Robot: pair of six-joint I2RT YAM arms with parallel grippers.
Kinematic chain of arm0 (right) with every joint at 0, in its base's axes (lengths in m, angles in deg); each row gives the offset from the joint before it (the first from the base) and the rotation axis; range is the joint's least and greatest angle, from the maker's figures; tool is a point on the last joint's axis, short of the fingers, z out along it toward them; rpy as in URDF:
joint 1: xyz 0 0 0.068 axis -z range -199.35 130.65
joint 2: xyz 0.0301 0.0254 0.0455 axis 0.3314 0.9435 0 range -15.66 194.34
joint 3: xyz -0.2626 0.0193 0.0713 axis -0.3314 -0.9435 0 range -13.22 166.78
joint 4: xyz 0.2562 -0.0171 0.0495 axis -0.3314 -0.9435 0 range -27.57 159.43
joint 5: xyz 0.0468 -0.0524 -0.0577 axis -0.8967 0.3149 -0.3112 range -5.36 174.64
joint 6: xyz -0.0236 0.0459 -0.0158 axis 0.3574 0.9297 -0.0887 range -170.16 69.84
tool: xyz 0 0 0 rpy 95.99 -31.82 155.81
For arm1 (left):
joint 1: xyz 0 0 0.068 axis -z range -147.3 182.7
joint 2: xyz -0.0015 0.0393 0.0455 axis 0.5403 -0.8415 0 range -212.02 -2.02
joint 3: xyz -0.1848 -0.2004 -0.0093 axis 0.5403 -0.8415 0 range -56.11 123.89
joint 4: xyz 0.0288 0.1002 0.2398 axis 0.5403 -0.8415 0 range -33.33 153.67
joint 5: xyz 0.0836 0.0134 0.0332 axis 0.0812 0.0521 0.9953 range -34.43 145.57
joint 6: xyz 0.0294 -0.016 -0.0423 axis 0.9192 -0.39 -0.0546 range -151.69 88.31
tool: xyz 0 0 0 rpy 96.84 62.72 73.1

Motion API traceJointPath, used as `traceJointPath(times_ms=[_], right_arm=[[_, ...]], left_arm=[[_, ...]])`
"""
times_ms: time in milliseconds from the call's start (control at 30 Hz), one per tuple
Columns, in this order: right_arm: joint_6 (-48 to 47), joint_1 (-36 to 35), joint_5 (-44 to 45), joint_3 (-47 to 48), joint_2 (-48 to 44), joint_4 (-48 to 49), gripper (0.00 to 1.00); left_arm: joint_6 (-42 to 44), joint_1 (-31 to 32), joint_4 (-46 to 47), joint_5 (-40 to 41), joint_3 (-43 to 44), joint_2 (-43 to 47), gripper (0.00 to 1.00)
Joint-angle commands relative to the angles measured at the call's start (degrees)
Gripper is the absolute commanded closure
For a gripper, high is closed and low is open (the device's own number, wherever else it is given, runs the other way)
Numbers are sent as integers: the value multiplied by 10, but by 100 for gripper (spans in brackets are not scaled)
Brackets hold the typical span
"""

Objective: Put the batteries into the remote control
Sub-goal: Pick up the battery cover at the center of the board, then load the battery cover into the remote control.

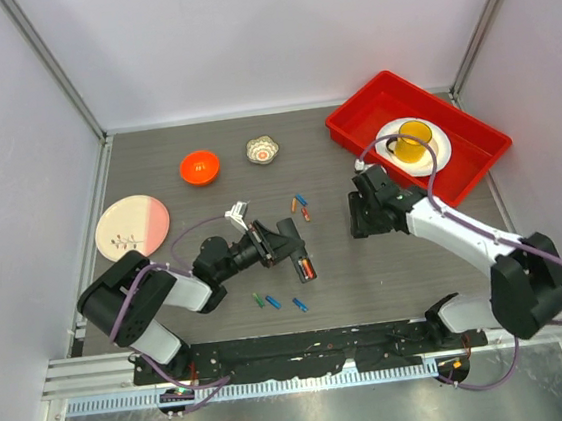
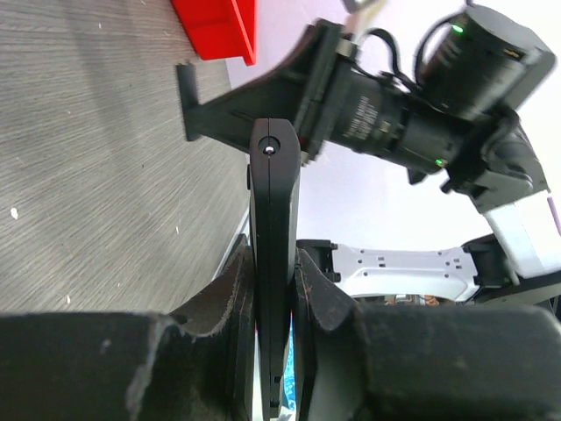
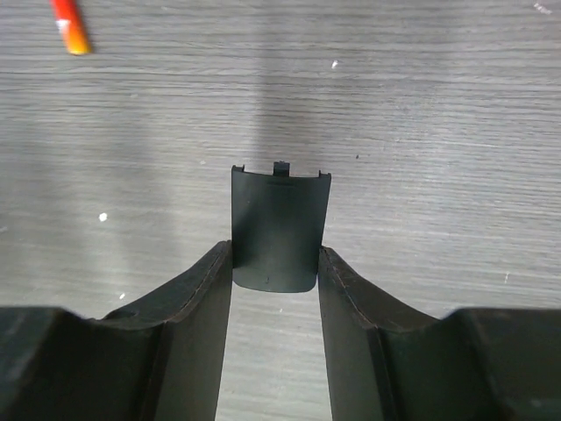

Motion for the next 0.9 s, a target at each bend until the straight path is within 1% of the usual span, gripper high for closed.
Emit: traceJointPath(times_ms=[0,100,167,333,500,633,867], right_arm=[[-1,-12,-13,32,-71,-56,83],[1,-31,-22,41,-114,-87,83],[7,-58,-21,53,-142,-110,83],[20,-120,-5,100,-165,-174,83],[20,-170,-11,157,-151,-227,83],[12,-181,-29,177,-129,-247,83],[-4,-184,-55,178,-89,-254,84]], left_arm=[[11,-1,147,12,36,-16,100],[10,-1,147,26,54,-36,100],[13,-1,147,34,71,-53,100],[12,0,147,48,115,-92,100],[28,8,147,70,140,-123,100],[32,16,147,84,156,-142,100],[41,31,147,103,159,-148,100]])
